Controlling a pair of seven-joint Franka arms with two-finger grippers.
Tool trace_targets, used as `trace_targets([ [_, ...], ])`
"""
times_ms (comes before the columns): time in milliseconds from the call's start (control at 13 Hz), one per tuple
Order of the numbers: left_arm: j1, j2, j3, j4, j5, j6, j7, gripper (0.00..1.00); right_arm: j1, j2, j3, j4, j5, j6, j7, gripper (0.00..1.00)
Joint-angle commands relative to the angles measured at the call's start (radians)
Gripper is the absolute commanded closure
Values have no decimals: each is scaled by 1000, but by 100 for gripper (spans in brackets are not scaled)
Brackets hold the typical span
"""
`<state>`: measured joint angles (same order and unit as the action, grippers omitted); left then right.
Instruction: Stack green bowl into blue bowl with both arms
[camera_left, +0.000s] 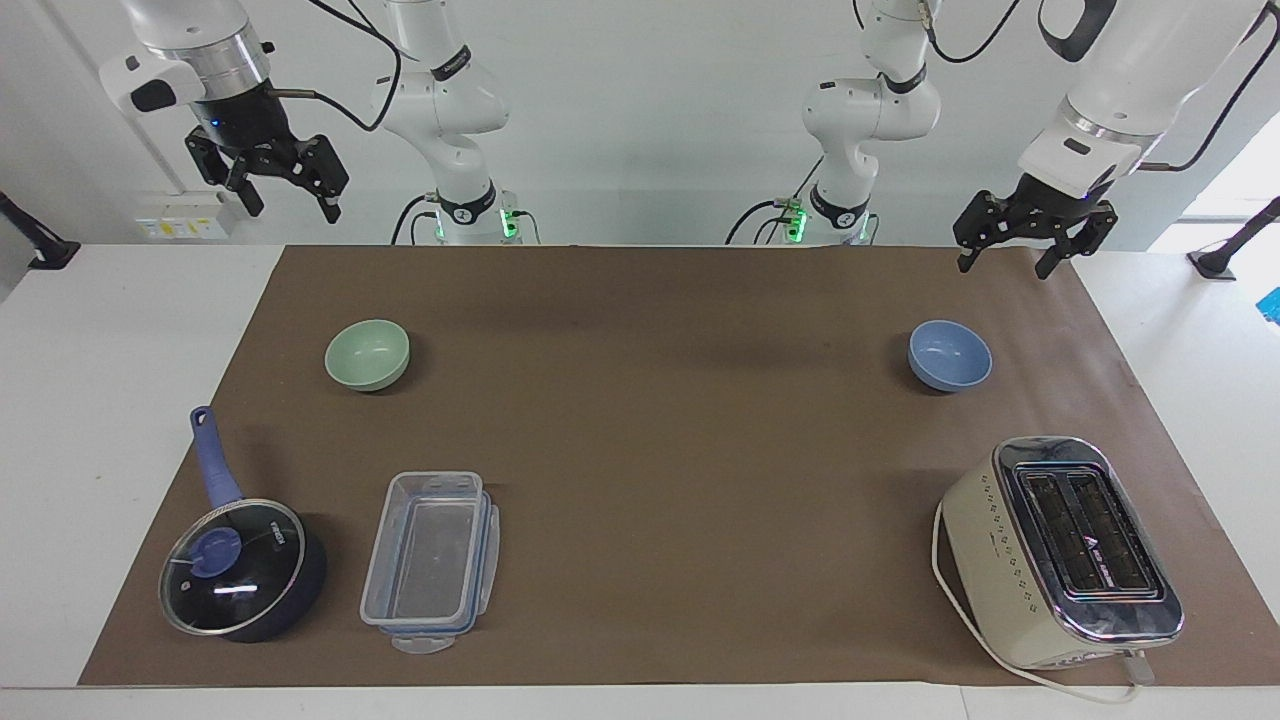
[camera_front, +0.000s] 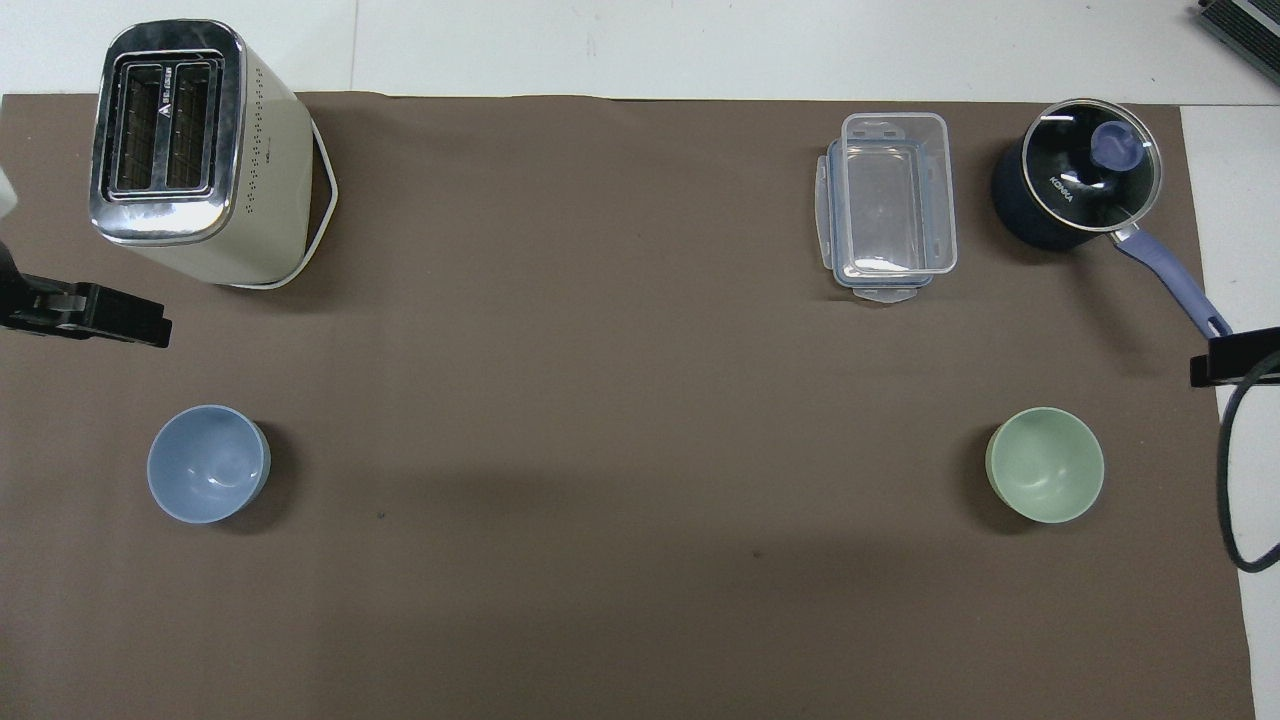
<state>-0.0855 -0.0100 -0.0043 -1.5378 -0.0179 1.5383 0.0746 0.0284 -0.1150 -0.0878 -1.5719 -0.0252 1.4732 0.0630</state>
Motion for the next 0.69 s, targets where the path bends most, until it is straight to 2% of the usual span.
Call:
trace_targets([
  [0, -3, 2, 0, 15, 16, -14, -4, 0, -11, -3, 5, -5, -4, 16, 1, 0],
  [615, -14, 4, -6, 16, 19, -9, -9, 0, -11, -5, 5, -7, -4, 16, 1, 0],
])
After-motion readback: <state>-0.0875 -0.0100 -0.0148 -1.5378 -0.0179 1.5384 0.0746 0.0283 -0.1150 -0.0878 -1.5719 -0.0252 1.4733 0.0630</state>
